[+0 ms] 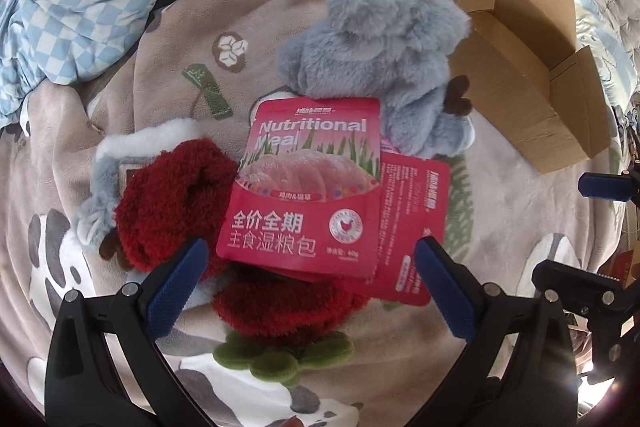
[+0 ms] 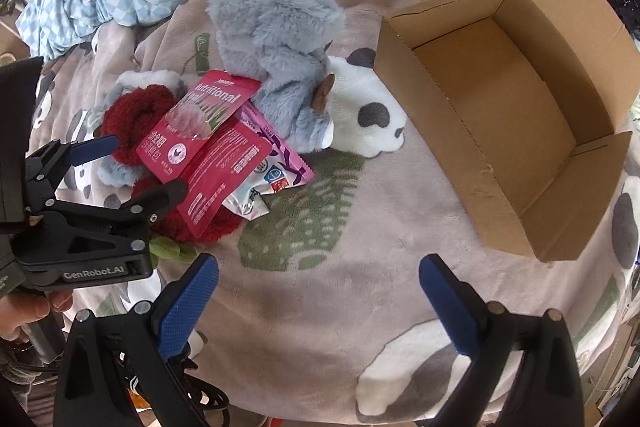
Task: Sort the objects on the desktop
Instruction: 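Move both tools down toward the red food pouches in the pile, then close the left tool on the red Nutritional Meal pouch while the right tool grasps the other red pouch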
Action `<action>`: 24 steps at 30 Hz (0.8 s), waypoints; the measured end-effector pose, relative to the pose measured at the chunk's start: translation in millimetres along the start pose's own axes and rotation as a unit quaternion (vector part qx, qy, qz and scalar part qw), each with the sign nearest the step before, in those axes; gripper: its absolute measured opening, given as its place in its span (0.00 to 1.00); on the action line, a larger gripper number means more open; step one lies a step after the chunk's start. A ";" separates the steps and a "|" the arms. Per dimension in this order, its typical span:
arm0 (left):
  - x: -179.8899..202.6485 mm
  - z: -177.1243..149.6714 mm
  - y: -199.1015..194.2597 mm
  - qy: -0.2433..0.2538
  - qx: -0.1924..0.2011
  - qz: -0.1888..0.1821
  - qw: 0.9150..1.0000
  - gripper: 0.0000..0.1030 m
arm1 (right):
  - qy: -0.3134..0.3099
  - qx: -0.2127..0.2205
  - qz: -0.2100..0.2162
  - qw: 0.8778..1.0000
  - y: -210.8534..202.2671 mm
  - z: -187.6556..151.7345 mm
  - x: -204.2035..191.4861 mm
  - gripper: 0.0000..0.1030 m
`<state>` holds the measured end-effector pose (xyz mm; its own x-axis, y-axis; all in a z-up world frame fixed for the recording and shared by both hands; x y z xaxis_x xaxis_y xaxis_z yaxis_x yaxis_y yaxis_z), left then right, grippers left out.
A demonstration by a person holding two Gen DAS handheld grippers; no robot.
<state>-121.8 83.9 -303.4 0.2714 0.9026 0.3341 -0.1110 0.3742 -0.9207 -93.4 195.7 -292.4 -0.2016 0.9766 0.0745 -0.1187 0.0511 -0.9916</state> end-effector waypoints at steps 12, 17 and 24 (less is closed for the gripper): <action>-22.9 28.6 27.6 -0.030 -0.022 -0.014 0.999 1.00 | 0.005 -0.022 0.018 1.000 22.9 15.6 -4.5 0.98; -19.1 32.5 27.9 -0.021 -0.037 0.003 0.999 1.00 | 0.010 -0.032 0.027 0.999 28.1 20.7 -6.8 0.98; -21.6 33.7 21.1 -0.006 -0.043 0.029 0.999 0.96 | 0.002 -0.037 0.058 0.998 32.9 25.4 -19.4 0.88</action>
<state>-162.3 79.5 -323.2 0.2560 0.9250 0.2807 -0.0431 0.3010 -0.9526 -118.0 173.1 -323.7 -0.2062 0.9776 -0.0417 -0.0228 -0.0474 -0.9986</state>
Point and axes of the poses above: each gripper's, at about its wrist camera, not at the fingertips, and y roughly the way its jaws point, x to its right, z to its top, the point moved 2 cm from there along y, roughly the way its jaws point, and after that the axes turned 14 degrees about -z, right-handed, at the moved point
